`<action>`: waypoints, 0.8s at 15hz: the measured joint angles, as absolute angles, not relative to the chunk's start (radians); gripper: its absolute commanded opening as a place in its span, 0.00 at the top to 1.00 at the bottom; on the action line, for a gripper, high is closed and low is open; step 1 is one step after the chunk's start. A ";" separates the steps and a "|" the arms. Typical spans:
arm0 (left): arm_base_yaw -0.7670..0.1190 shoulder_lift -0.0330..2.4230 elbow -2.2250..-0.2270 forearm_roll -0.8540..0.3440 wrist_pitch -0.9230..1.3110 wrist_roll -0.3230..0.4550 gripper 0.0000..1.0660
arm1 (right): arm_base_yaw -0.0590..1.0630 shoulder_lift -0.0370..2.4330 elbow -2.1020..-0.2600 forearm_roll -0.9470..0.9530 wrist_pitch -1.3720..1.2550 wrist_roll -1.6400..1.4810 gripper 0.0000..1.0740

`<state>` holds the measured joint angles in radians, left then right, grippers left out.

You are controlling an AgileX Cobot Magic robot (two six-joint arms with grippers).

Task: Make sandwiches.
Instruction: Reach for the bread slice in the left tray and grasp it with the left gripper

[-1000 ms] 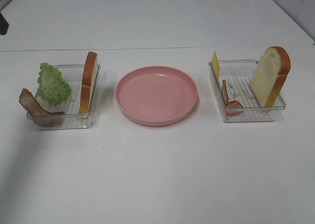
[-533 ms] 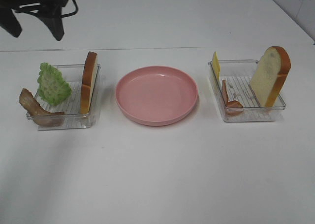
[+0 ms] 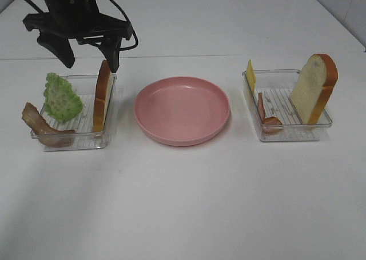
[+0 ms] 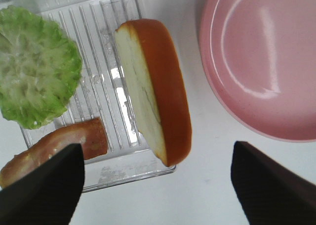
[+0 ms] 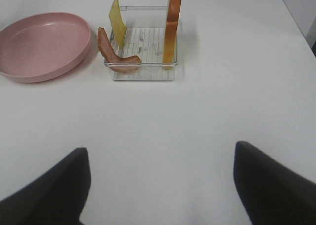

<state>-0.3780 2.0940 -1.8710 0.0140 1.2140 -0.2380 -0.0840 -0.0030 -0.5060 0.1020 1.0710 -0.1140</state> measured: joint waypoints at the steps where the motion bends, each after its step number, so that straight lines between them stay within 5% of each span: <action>1: -0.378 2.109 -1.871 0.017 1.214 -0.244 0.28 | -0.084 -0.003 -0.506 0.102 1.071 -0.114 0.29; 9: -0.381 2.172 -1.871 0.029 1.193 -0.252 0.33 | -0.084 -0.003 -0.506 0.102 1.071 -0.114 0.29; 12: -0.381 2.182 -1.871 0.034 1.169 -0.253 0.49 | -0.084 -0.003 -0.506 0.102 1.071 -0.114 0.29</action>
